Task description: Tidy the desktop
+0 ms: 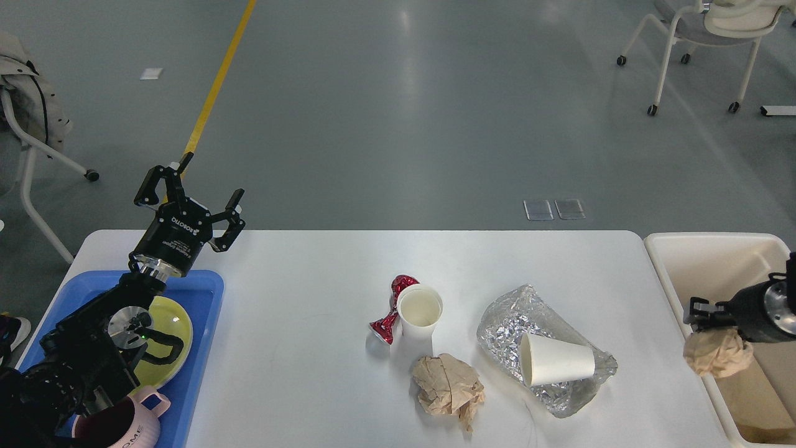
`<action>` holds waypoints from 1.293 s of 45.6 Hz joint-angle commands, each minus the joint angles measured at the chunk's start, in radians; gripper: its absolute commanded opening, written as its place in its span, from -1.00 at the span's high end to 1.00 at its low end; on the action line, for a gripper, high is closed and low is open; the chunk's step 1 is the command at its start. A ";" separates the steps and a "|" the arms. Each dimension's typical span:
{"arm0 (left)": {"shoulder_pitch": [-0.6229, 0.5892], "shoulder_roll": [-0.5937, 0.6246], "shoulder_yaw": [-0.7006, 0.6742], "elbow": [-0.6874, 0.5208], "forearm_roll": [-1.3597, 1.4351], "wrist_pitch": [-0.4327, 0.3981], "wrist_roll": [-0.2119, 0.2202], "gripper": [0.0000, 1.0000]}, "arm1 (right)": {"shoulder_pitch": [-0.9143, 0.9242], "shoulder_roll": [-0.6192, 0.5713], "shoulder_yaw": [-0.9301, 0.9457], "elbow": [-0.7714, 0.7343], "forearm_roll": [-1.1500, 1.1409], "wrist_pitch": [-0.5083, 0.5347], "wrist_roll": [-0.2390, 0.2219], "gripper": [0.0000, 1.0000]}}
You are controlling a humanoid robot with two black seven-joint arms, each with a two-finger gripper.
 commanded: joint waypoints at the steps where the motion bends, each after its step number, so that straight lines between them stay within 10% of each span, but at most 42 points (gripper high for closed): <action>1: 0.000 0.000 0.000 0.000 0.000 0.000 0.000 -1.00 | 0.357 -0.010 -0.073 -0.003 -0.006 0.220 0.002 1.00; 9: 0.000 0.000 0.000 0.000 0.000 0.000 0.000 -1.00 | 0.735 0.019 -0.105 -0.008 -0.090 0.451 0.011 1.00; 16: 0.000 0.000 0.000 0.000 0.000 0.000 0.000 -1.00 | 0.712 0.025 -0.110 -0.050 -0.123 0.439 0.013 1.00; 35: 0.000 0.000 0.000 0.000 0.000 0.000 0.000 -1.00 | -0.469 0.133 -0.009 -0.748 -0.026 -0.179 0.082 1.00; 51: 0.000 0.000 0.000 0.000 0.000 0.000 0.000 -1.00 | -1.029 0.401 0.111 -1.061 0.193 -0.375 0.070 1.00; 53: 0.000 0.000 0.000 0.000 0.000 0.000 0.000 -1.00 | -1.029 0.401 0.114 -1.061 0.199 -0.377 0.070 0.48; 55: 0.000 0.000 0.000 0.000 0.000 0.000 0.000 -1.00 | -1.028 0.399 0.117 -1.060 0.201 -0.378 0.071 -0.99; 59: 0.000 0.000 0.000 0.000 0.000 0.000 0.000 -1.00 | -1.020 0.393 0.135 -1.060 0.201 -0.374 0.071 -1.00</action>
